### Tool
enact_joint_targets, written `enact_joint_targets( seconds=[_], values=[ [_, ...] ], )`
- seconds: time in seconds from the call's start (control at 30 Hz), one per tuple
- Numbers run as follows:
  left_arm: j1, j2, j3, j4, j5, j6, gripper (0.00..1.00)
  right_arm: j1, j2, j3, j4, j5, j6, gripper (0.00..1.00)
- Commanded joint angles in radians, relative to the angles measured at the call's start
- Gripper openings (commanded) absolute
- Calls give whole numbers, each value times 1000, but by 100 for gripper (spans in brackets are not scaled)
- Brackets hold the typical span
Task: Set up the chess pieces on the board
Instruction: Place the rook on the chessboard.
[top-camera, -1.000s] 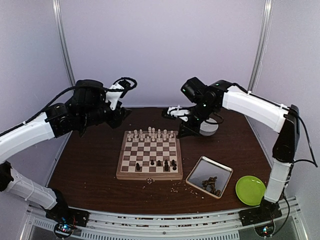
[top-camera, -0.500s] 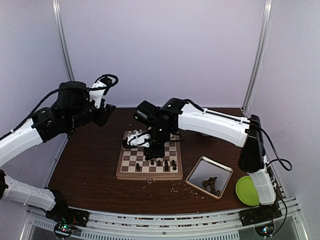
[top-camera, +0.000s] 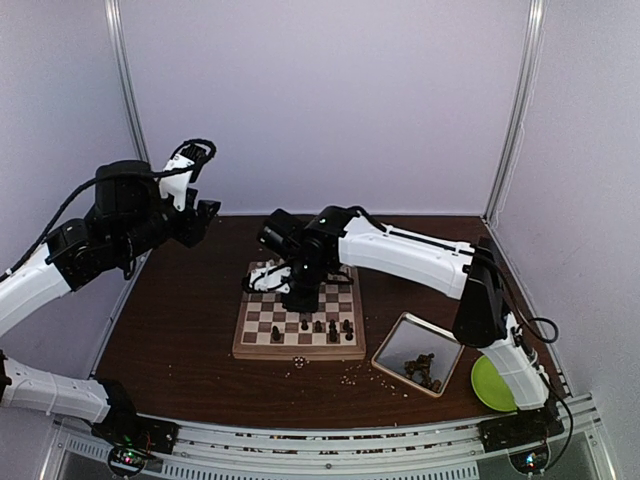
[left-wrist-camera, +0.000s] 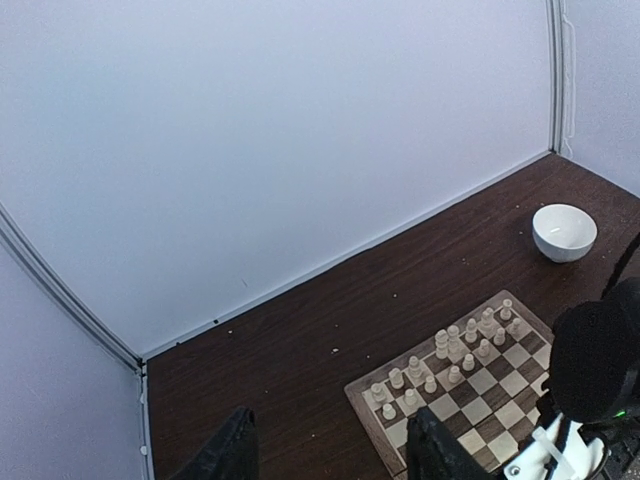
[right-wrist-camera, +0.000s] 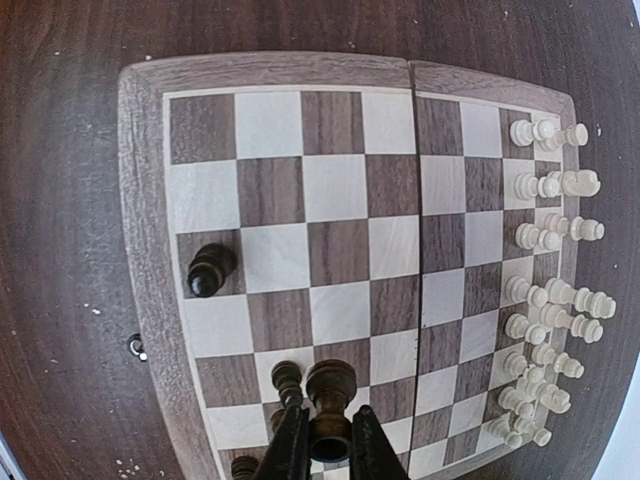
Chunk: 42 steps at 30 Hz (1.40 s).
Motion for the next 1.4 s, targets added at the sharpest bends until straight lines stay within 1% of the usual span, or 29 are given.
enact_joint_targets(
  seconds=[0.0,0.4,0.63,1.0,1.07,1.13,1.17,1.3,1.37],
  values=[
    [6,-3,-12,42,-6,-5,52,-18,58,55,53,48,-2,4],
    [6,17,-8,36,0,1,52,-53,107,74,49,16,5,6],
    [6,30,-5,31,6,-1,52,-70,121,81,18,-106,17,8],
    [6,35,-5,30,14,-2,52,-77,135,79,3,-128,21,12],
    [5,38,-6,30,16,-2,52,-76,135,79,3,-128,23,16],
    [6,41,-5,28,11,-1,52,-78,130,80,5,-127,29,24],
    [5,41,-5,28,8,-1,52,-81,125,80,5,-126,32,25],
    [6,49,-6,30,-2,1,53,-92,75,79,-5,-141,34,28],
    [7,58,-13,36,-3,0,54,-99,25,69,-20,-147,32,29]
  ],
)
